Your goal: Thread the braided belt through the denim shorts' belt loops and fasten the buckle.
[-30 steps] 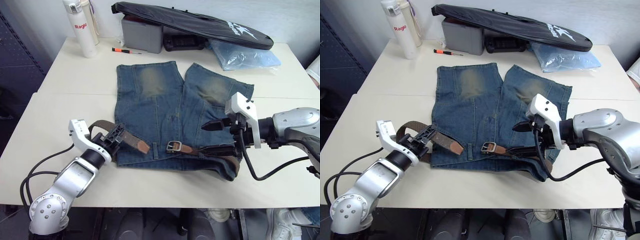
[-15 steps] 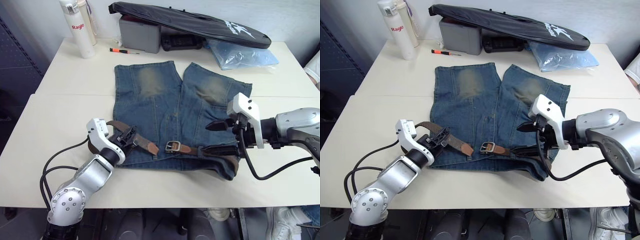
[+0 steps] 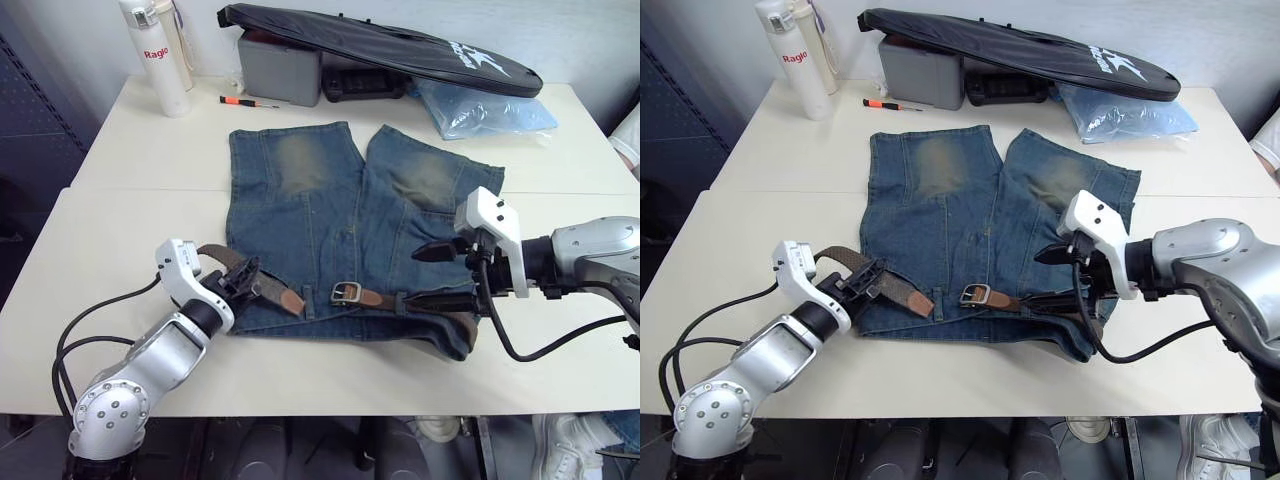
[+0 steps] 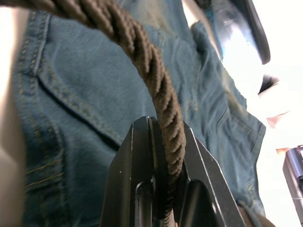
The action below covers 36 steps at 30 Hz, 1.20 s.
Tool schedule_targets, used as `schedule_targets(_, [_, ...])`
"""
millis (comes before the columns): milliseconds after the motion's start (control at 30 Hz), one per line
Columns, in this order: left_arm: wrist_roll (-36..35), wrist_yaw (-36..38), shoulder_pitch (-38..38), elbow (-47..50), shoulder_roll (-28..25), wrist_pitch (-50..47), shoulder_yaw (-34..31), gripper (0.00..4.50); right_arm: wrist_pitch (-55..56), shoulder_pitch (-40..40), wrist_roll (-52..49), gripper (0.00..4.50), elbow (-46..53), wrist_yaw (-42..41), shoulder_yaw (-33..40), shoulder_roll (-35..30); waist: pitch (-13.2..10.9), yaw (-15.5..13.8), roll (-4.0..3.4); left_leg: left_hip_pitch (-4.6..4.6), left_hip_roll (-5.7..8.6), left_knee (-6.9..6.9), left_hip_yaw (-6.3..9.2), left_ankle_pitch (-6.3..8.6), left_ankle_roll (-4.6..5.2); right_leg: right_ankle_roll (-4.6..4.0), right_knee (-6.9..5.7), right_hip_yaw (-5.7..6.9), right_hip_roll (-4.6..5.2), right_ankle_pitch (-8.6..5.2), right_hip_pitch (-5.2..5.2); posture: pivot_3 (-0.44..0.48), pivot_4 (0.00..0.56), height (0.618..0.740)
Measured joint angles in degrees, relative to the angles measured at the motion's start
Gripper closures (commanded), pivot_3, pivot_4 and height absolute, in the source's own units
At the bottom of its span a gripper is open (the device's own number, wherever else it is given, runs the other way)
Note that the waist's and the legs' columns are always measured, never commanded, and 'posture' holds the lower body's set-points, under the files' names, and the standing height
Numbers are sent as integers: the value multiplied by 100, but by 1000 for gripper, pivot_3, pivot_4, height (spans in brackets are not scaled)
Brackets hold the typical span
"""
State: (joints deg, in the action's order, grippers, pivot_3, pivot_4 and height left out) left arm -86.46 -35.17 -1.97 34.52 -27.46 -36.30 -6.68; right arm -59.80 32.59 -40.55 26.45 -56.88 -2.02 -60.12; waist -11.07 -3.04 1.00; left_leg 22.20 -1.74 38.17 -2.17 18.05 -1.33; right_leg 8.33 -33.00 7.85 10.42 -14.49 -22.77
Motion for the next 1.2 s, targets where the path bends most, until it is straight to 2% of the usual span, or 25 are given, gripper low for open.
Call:
schedule_targets(233, [-41,-53,-5,0,-60,-16,-89,4500,110,29,114,51,-21,-31,-92,10,0,0,0,0,0,0,-1,0,0,0,0,-1,0,0,0,0,150,740])
schedule_targets(400, [99,-176,-134,-7,125,-18,50,4500,116,74,128,51,-58,-35,-162,11,0,-1,0,-1,0,0,-3,0,0,1,0,-3,0,1,0,0,150,740])
schedule_targets(800, [827,-417,-83,-85,881,10,332,4500,21,175,117,51,-73,-20,-161,9,0,-3,0,-1,0,2,-7,1,1,3,3,-6,-1,3,0,0,150,740])
schedule_targets(1033, [1615,-614,57,-325,1754,199,481,4500,-134,489,116,51,-61,16,-162,9,0,-12,0,0,0,7,-10,3,4,5,4,-8,-1,6,0,0,150,740])
schedule_targets(1200, [1810,-650,94,-359,2155,209,518,4500,-176,656,127,51,-95,-3,-225,8,0,-11,0,1,1,8,-12,5,8,6,6,-10,0,7,0,0,150,740])
